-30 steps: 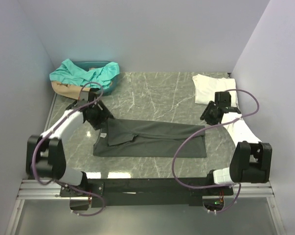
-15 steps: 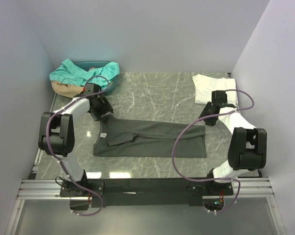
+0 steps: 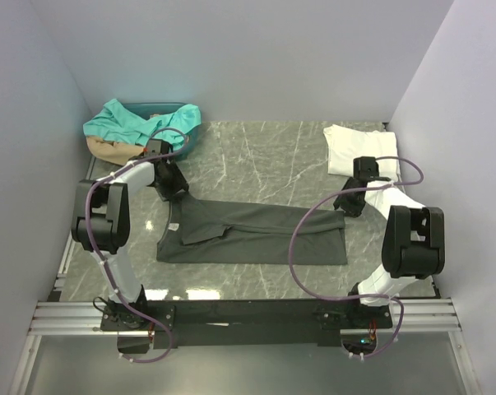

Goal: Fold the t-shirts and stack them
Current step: Fold the tshirt

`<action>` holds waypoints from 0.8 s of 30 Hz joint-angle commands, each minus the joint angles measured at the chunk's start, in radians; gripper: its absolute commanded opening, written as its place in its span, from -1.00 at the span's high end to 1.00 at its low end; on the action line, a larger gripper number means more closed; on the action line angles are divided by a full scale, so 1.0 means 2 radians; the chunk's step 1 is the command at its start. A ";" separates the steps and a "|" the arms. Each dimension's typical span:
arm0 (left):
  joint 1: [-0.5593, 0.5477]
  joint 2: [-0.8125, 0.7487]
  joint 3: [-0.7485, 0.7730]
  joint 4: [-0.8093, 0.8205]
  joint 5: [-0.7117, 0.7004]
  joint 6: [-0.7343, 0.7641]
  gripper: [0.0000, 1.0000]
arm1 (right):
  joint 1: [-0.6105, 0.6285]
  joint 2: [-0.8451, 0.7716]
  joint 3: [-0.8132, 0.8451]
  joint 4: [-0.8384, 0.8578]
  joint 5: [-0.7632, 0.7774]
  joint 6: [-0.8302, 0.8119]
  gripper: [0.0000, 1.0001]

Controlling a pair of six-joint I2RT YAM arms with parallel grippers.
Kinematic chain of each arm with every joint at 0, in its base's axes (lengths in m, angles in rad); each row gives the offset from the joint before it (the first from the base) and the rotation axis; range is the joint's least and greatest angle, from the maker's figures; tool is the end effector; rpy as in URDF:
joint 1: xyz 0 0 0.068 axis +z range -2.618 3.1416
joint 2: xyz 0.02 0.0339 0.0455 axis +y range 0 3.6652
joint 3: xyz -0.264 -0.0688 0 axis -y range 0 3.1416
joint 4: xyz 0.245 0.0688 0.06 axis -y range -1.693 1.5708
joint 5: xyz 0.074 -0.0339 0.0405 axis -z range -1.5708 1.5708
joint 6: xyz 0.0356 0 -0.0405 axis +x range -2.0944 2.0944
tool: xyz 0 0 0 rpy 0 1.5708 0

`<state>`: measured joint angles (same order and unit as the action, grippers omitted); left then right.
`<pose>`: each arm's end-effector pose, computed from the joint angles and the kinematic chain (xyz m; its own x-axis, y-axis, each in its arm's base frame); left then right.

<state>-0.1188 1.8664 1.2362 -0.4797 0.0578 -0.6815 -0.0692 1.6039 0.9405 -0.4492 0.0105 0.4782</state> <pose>0.3760 -0.0470 0.1720 -0.7813 -0.5401 -0.3128 -0.4485 0.8344 -0.3204 0.3064 -0.0216 0.1755 -0.7604 0.5140 -0.3970 0.4772 0.8568 0.1952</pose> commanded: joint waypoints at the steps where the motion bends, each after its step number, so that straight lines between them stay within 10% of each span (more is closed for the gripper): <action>1: 0.003 0.003 0.021 0.005 -0.004 0.009 -0.08 | -0.005 0.006 0.000 0.019 0.012 -0.001 0.07; 24: 0.029 -0.088 -0.072 0.042 -0.025 0.009 0.58 | -0.014 0.033 -0.007 0.044 0.000 -0.012 1.00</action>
<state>-0.0765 1.7557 1.1187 -0.4435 0.0307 -0.6716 -0.0887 1.6558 0.9215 -0.3790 -0.0006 0.4648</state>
